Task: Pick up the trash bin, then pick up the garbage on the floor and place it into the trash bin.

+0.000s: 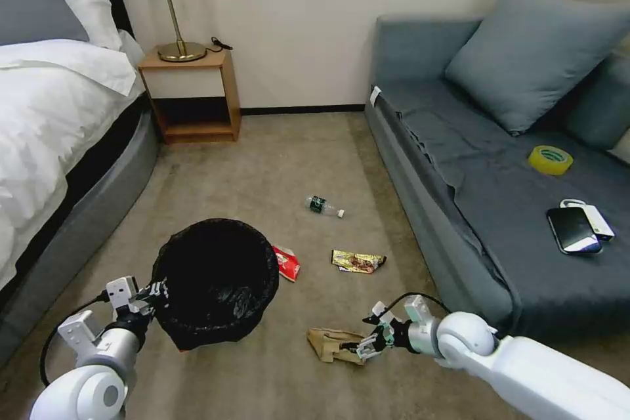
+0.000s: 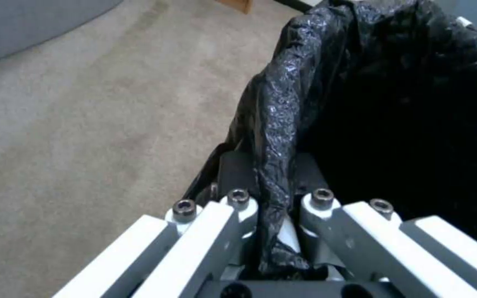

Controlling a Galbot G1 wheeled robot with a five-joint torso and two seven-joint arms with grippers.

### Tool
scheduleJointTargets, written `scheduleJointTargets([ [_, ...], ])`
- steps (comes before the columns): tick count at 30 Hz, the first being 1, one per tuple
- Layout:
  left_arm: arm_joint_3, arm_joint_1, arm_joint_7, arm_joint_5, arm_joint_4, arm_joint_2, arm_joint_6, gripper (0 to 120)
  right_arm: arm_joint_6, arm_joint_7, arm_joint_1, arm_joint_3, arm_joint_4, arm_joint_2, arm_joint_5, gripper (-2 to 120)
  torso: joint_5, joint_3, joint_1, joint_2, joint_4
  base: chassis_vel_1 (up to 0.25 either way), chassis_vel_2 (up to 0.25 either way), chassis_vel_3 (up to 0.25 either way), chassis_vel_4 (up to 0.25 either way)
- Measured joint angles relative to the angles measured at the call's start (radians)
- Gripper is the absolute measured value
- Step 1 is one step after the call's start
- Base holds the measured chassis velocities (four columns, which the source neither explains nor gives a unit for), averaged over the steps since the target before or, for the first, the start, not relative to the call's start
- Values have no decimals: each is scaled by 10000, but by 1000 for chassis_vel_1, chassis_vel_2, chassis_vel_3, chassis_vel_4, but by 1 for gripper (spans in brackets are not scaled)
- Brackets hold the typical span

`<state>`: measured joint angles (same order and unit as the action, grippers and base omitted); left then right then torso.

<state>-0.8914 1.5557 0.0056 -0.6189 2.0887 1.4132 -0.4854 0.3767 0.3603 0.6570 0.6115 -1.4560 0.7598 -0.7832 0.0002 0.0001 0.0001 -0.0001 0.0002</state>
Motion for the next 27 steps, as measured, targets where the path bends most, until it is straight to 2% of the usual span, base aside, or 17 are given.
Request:
scheduleJointTargets([
  [10,-87,-47,121,-59,-255,-179,79,4,-403,1190,-1337,1754,1686,587,895,100,-3,0,-1,0,-3,0,0,0,0],
  [22,-108,-51,199,-87,-381,-289,149,4,-583,1264,-1582,2157,2460,983,1262,100,-3,0,-1,0,-3,0,0,0,0],
  [25,-110,-50,210,-91,-390,-296,163,4,-594,1199,-1589,2157,2591,1084,1298,95,-2,0,-1,0,-2,0,0,0,0],
  [27,-111,-47,215,-95,-395,-298,185,4,-696,1187,-1594,2162,2810,1190,1511,88,-3,-1,-1,0,-2,0,0,0,0],
])
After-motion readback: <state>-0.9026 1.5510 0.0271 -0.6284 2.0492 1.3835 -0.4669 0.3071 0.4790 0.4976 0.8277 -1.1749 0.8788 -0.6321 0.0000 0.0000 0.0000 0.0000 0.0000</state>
